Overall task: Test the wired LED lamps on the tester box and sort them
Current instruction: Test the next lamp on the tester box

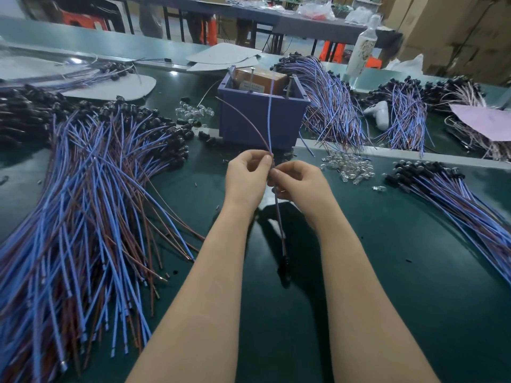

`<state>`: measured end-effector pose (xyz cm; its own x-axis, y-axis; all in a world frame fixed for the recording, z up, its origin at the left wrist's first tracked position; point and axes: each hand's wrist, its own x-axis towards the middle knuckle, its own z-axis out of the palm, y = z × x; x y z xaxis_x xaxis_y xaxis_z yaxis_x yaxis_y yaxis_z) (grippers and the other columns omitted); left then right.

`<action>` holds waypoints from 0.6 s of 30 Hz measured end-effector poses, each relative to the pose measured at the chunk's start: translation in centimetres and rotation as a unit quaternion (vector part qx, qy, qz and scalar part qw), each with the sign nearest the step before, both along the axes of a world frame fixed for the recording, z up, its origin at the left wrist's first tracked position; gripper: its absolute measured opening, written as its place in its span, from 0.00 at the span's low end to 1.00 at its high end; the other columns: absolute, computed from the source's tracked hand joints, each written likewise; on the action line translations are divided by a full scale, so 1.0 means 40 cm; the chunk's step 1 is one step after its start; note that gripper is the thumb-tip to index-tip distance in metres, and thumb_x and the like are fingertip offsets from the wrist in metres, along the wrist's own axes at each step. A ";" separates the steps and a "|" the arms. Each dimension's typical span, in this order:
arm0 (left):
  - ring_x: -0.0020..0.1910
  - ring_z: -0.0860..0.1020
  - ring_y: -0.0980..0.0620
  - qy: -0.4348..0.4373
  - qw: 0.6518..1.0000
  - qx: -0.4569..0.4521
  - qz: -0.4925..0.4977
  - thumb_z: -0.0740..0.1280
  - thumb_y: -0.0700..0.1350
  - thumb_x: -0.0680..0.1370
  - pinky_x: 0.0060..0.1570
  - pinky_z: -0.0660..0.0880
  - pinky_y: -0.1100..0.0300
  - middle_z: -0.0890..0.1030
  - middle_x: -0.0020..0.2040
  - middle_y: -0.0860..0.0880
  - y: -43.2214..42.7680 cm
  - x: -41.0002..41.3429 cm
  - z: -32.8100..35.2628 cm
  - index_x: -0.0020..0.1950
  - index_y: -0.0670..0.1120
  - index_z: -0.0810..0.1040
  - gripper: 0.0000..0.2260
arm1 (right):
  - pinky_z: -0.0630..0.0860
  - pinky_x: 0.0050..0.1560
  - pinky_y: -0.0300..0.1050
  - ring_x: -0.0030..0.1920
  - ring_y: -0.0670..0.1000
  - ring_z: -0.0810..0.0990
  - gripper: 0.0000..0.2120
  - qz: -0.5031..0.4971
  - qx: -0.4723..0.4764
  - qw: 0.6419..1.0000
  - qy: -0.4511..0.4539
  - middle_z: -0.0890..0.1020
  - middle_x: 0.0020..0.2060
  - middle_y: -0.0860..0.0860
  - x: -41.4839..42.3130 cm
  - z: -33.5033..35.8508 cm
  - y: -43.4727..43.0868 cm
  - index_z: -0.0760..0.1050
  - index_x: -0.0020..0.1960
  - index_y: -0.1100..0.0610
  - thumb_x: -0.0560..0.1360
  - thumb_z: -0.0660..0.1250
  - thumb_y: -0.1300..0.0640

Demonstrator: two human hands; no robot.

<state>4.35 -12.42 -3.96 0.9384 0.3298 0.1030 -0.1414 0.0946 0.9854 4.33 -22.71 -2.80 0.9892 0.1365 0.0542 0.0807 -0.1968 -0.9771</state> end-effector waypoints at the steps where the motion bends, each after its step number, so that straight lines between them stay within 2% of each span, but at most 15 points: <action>1: 0.36 0.76 0.51 0.005 1.000 0.009 -0.006 0.64 0.37 0.78 0.47 0.76 0.53 0.78 0.36 0.49 -0.001 0.000 -0.001 0.47 0.42 0.78 0.04 | 0.75 0.34 0.33 0.33 0.45 0.76 0.06 -0.001 0.000 1.000 0.004 0.80 0.34 0.51 0.001 -0.004 -0.003 0.76 0.41 0.56 0.76 0.66 0.62; 5: 0.33 0.75 0.57 0.016 0.999 0.012 -0.032 0.65 0.38 0.78 0.36 0.74 0.68 0.78 0.36 0.50 -0.003 0.000 -0.001 0.49 0.42 0.79 0.04 | 0.75 0.36 0.36 0.34 0.46 0.76 0.04 0.007 0.021 1.000 0.018 0.81 0.35 0.51 0.002 -0.012 -0.014 0.77 0.42 0.57 0.76 0.66 0.60; 7: 0.34 0.76 0.57 0.015 0.999 0.018 -0.034 0.65 0.39 0.78 0.35 0.73 0.70 0.78 0.36 0.51 -0.002 -0.001 -0.001 0.48 0.43 0.79 0.03 | 0.72 0.33 0.35 0.31 0.45 0.73 0.04 0.002 0.030 0.999 0.027 0.81 0.36 0.52 0.000 -0.013 -0.016 0.77 0.43 0.58 0.77 0.66 0.59; 9: 0.38 0.76 0.55 0.008 1.000 0.019 -0.018 0.65 0.39 0.78 0.40 0.74 0.67 0.78 0.38 0.51 -0.002 -0.003 -0.001 0.47 0.45 0.77 0.03 | 0.67 0.28 0.34 0.27 0.45 0.69 0.05 -0.025 0.056 0.998 0.028 0.80 0.35 0.53 -0.003 -0.013 -0.015 0.76 0.43 0.58 0.77 0.65 0.59; 12: 0.41 0.77 0.54 -0.021 0.998 0.026 0.045 0.61 0.40 0.80 0.49 0.75 0.56 0.79 0.38 0.53 -0.002 -0.005 0.003 0.44 0.49 0.72 0.06 | 0.66 0.25 0.34 0.23 0.43 0.68 0.06 -0.083 0.134 0.988 -0.001 0.78 0.33 0.53 -0.004 -0.002 -0.011 0.72 0.42 0.58 0.78 0.61 0.64; 15: 0.36 0.77 0.58 -0.090 0.988 0.050 0.111 0.59 0.40 0.81 0.43 0.75 0.60 0.78 0.35 0.54 -0.003 -0.016 0.017 0.44 0.51 0.69 0.08 | 0.64 0.25 0.35 0.24 0.45 0.67 0.07 -0.121 0.236 0.964 -0.015 0.75 0.29 0.51 -0.001 0.008 -0.016 0.69 0.43 0.57 0.78 0.58 0.66; 18: 0.33 0.75 0.58 -0.162 0.972 0.068 0.153 0.59 0.40 0.81 0.39 0.74 0.63 0.76 0.33 0.55 -0.005 -0.032 0.034 0.45 0.52 0.69 0.08 | 0.61 0.23 0.33 0.24 0.43 0.66 0.05 -0.136 0.283 0.949 -0.022 0.72 0.24 0.46 0.001 0.006 -0.031 0.71 0.47 0.56 0.81 0.58 0.60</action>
